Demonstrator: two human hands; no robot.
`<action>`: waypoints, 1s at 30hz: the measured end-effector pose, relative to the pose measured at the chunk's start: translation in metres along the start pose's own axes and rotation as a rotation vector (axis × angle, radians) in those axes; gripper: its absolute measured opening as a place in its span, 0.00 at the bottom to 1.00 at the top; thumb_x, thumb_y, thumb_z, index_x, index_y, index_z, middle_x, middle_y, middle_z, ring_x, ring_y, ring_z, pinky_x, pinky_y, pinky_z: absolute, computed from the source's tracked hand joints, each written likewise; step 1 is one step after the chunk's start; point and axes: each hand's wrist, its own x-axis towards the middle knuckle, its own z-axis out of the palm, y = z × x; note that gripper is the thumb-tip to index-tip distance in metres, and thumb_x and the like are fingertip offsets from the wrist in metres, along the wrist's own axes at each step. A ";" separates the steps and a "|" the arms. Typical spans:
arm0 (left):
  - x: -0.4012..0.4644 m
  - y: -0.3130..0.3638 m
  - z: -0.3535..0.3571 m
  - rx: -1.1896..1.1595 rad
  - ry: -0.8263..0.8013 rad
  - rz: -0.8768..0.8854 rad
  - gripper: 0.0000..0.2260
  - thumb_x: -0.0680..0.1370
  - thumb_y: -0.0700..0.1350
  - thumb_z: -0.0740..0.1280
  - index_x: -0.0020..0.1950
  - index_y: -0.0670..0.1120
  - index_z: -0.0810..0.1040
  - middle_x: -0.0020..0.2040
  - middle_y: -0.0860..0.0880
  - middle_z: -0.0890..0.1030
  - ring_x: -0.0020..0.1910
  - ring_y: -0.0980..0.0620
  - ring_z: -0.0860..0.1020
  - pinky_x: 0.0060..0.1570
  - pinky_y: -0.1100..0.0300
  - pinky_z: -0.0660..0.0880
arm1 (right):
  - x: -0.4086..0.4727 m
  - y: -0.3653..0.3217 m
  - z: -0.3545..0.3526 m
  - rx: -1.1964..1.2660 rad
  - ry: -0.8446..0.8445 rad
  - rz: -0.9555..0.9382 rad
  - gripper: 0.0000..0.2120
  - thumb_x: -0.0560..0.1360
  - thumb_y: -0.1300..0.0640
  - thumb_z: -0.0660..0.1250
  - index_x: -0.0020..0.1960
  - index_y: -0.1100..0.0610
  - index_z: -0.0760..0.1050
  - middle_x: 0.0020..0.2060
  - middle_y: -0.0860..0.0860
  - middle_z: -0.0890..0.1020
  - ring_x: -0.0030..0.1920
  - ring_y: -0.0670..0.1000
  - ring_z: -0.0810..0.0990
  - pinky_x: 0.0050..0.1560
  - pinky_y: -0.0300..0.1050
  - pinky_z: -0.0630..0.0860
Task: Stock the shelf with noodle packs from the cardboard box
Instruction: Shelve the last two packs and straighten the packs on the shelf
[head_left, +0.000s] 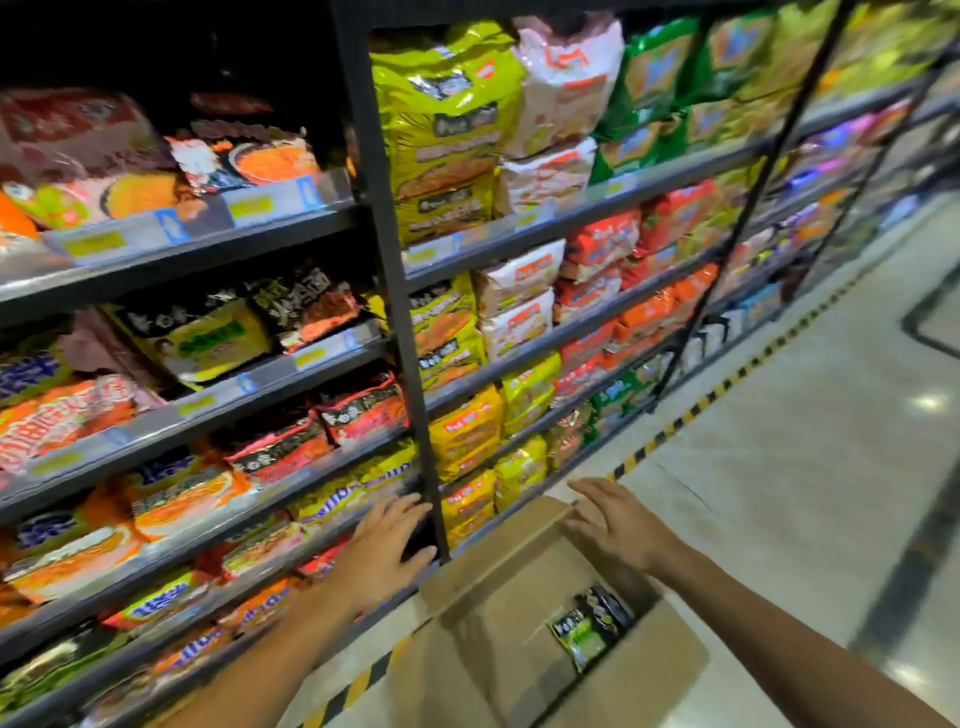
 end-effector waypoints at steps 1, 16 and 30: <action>0.002 0.003 0.012 -0.015 -0.020 0.010 0.46 0.69 0.77 0.38 0.78 0.52 0.62 0.77 0.53 0.60 0.77 0.48 0.55 0.75 0.48 0.56 | -0.016 0.009 0.003 -0.017 -0.020 0.057 0.35 0.76 0.31 0.56 0.78 0.47 0.61 0.77 0.49 0.65 0.76 0.51 0.62 0.74 0.47 0.61; 0.058 0.099 0.121 -0.118 -0.333 -0.022 0.29 0.82 0.57 0.59 0.81 0.51 0.54 0.80 0.50 0.54 0.79 0.46 0.54 0.75 0.54 0.54 | -0.123 0.134 0.015 0.079 -0.119 0.389 0.35 0.76 0.33 0.60 0.78 0.49 0.61 0.75 0.49 0.68 0.74 0.52 0.66 0.71 0.45 0.63; 0.174 0.141 0.261 -0.342 -0.377 -0.414 0.30 0.76 0.60 0.57 0.71 0.43 0.72 0.65 0.43 0.76 0.63 0.41 0.76 0.61 0.54 0.73 | 0.033 0.320 0.058 0.164 -0.460 0.370 0.30 0.78 0.43 0.67 0.76 0.53 0.65 0.73 0.53 0.71 0.71 0.53 0.71 0.68 0.44 0.67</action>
